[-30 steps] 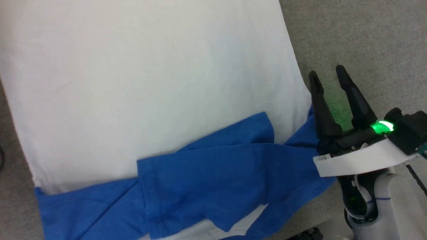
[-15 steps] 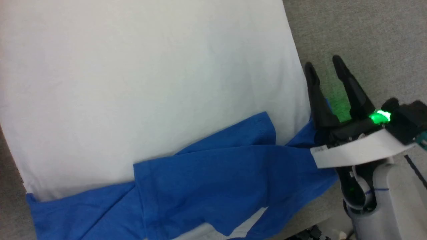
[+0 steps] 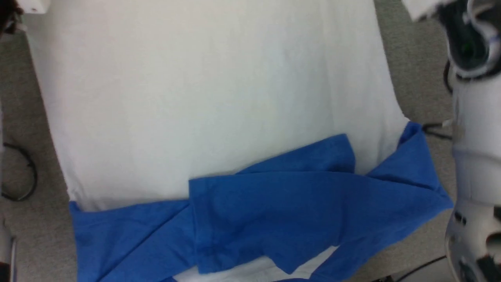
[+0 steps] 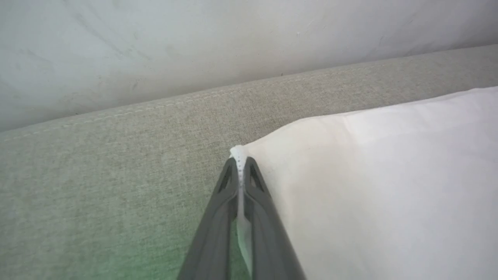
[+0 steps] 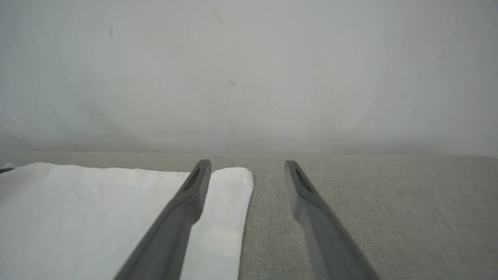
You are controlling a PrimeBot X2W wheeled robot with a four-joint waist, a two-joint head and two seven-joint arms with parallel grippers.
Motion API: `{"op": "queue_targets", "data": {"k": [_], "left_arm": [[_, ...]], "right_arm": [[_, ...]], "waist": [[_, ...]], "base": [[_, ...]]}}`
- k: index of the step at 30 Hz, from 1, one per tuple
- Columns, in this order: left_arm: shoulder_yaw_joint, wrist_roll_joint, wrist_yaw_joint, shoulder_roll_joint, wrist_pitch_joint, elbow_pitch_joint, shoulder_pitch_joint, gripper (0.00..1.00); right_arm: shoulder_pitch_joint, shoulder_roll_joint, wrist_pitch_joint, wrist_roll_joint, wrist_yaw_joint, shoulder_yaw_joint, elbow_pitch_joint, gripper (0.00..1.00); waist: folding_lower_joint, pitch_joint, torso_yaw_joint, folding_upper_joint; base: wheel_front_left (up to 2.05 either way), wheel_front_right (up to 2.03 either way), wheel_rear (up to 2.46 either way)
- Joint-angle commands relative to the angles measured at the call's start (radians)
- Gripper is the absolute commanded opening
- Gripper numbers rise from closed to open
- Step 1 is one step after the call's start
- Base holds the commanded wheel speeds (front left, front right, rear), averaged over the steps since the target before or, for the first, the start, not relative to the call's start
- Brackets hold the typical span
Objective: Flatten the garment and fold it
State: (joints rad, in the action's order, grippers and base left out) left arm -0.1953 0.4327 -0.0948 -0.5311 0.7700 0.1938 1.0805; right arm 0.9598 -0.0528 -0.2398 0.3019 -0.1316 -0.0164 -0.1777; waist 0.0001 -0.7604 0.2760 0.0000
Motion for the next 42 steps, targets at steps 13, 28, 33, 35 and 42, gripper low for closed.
{"op": "queue_targets", "data": {"k": [13, 28, 33, 35, 42], "left_arm": [[-0.074, 0.013, 0.063, 0.093, -0.098, 0.051, 0.078, 0.00], [-0.095, 0.010, 0.092, 0.102, -0.169, 0.121, 0.120, 0.00], [-0.087, -0.025, 0.084, 0.091, -0.277, 0.138, 0.144, 0.00], [-0.085, -0.042, 0.080, 0.086, -0.334, 0.147, 0.154, 0.00], [-0.075, -0.074, 0.069, 0.084, -0.508, 0.188, 0.169, 0.00]], "right_arm": [[0.406, 0.003, -0.363, -0.243, 0.001, 0.182, -0.524, 1.00], [0.475, 0.003, -0.463, -0.340, 0.001, 0.205, -0.591, 0.00], [0.480, 0.003, -0.317, -0.350, 0.001, 0.202, -0.539, 0.00], [0.484, 0.003, -0.250, -0.350, 0.001, 0.193, -0.528, 0.00], [0.480, 0.003, -0.094, -0.328, 0.001, 0.173, -0.536, 0.00]], "waist": [[-0.0001, -0.063, -0.158, 0.0000], [-0.0001, -0.070, -0.157, 0.0000], [-0.0001, -0.065, -0.147, 0.0000], [-0.0001, -0.060, -0.143, 0.0000], [-0.0001, -0.015, -0.142, 0.0000]], "base": [[0.00, 0.00, 0.00], [0.00, 0.00, 0.00], [0.00, 0.00, 0.00], [0.00, 0.00, 0.00], [0.00, 0.00, 0.00]]}}
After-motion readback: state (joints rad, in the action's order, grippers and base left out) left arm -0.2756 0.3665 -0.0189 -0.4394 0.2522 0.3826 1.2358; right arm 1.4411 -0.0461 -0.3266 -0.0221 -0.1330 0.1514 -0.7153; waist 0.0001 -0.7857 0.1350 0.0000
